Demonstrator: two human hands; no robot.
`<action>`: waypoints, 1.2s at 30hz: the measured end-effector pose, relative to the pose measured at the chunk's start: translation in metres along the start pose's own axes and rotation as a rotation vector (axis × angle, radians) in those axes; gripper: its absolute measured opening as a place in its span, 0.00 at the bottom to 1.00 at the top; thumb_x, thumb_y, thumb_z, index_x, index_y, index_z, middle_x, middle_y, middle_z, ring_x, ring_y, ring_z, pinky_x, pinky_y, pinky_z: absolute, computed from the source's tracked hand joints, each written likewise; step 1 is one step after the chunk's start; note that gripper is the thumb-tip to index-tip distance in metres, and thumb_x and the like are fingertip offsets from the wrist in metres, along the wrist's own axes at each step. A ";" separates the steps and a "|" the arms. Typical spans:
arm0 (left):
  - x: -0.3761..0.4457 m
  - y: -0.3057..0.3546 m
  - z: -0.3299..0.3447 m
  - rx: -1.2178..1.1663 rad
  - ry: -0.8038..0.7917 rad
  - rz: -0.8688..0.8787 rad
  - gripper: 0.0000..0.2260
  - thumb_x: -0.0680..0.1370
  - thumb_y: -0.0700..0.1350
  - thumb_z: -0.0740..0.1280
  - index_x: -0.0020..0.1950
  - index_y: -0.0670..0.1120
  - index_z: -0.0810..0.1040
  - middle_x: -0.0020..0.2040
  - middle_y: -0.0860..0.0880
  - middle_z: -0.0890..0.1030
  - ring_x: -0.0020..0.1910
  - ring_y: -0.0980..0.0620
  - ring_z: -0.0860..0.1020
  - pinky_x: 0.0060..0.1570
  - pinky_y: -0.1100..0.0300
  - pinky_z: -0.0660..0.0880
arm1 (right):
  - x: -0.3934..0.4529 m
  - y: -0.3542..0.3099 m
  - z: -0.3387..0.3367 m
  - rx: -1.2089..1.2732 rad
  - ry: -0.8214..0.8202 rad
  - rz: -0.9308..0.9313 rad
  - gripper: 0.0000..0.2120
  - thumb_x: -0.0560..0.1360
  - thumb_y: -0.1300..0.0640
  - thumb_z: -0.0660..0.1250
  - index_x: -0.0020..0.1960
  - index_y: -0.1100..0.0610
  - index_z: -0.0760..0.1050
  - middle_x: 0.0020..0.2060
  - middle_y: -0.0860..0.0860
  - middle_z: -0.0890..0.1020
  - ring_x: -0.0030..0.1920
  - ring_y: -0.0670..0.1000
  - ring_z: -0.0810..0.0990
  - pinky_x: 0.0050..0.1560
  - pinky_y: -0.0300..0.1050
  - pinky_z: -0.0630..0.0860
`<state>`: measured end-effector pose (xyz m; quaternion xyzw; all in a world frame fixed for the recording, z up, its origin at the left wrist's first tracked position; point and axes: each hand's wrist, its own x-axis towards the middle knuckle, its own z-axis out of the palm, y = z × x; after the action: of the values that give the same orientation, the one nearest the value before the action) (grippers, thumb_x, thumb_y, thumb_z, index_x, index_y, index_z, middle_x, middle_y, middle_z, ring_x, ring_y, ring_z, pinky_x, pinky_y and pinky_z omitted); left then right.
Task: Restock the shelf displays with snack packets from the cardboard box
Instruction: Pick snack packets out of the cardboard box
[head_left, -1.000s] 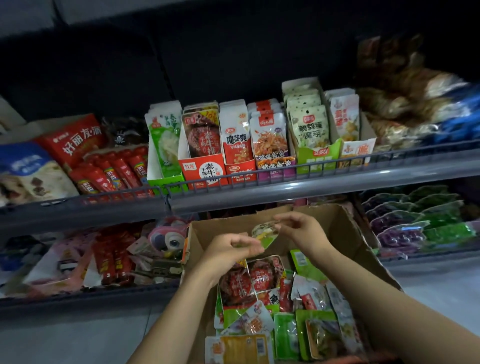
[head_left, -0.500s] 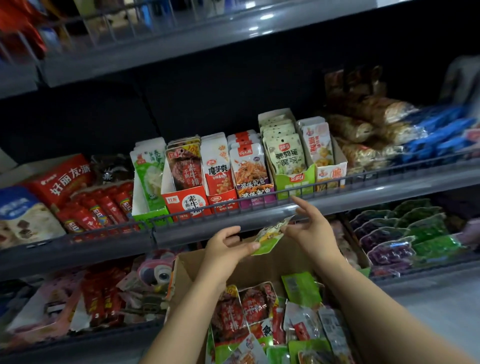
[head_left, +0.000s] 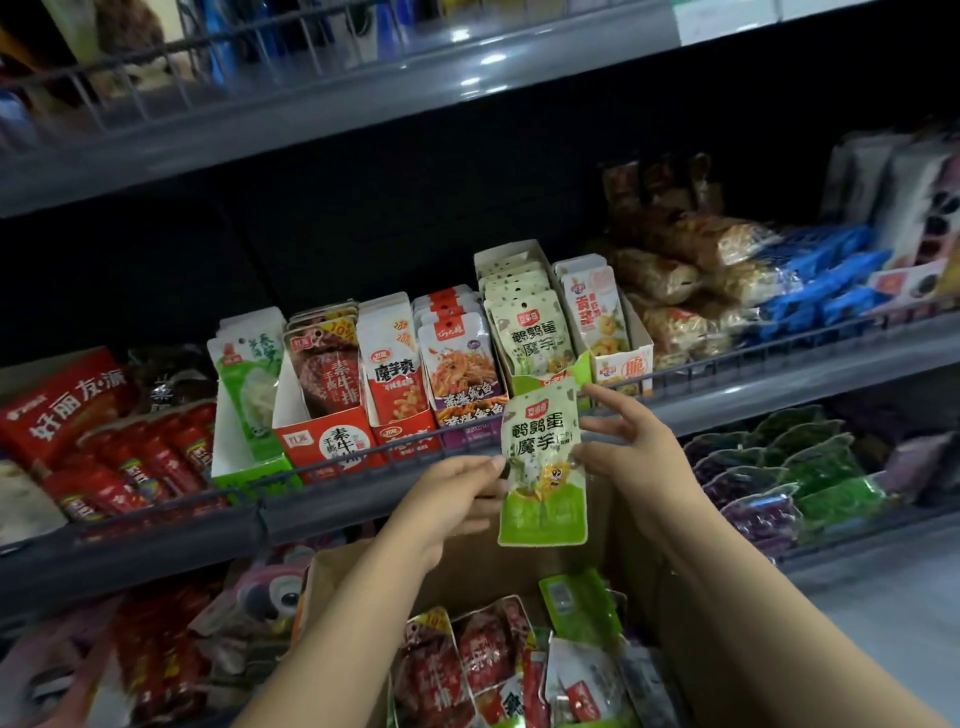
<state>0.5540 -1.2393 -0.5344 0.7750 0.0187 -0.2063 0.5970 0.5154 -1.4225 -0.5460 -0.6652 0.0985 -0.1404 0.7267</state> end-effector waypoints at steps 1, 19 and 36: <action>0.004 0.004 0.000 -0.004 0.020 0.025 0.04 0.78 0.49 0.65 0.50 0.50 0.78 0.46 0.50 0.84 0.43 0.53 0.81 0.45 0.57 0.76 | 0.001 -0.002 -0.003 0.005 -0.012 -0.007 0.29 0.68 0.74 0.68 0.59 0.46 0.75 0.48 0.54 0.79 0.48 0.53 0.81 0.45 0.49 0.80; 0.061 0.081 0.012 -0.133 0.087 0.120 0.06 0.76 0.42 0.69 0.50 0.42 0.76 0.53 0.43 0.80 0.40 0.51 0.79 0.33 0.65 0.79 | 0.038 0.006 -0.014 -0.098 -0.002 -0.288 0.21 0.75 0.66 0.66 0.65 0.52 0.70 0.53 0.48 0.78 0.52 0.45 0.78 0.58 0.38 0.75; 0.113 0.151 0.030 -0.108 0.371 0.387 0.05 0.78 0.44 0.67 0.51 0.44 0.76 0.49 0.48 0.79 0.38 0.53 0.78 0.48 0.59 0.79 | 0.075 0.046 -0.015 -1.053 0.222 -0.592 0.25 0.74 0.52 0.60 0.70 0.43 0.64 0.68 0.47 0.72 0.69 0.52 0.59 0.68 0.53 0.50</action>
<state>0.6895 -1.3353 -0.4407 0.7558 -0.0096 0.0582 0.6522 0.5846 -1.4585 -0.5895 -0.9154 0.0407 -0.3372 0.2159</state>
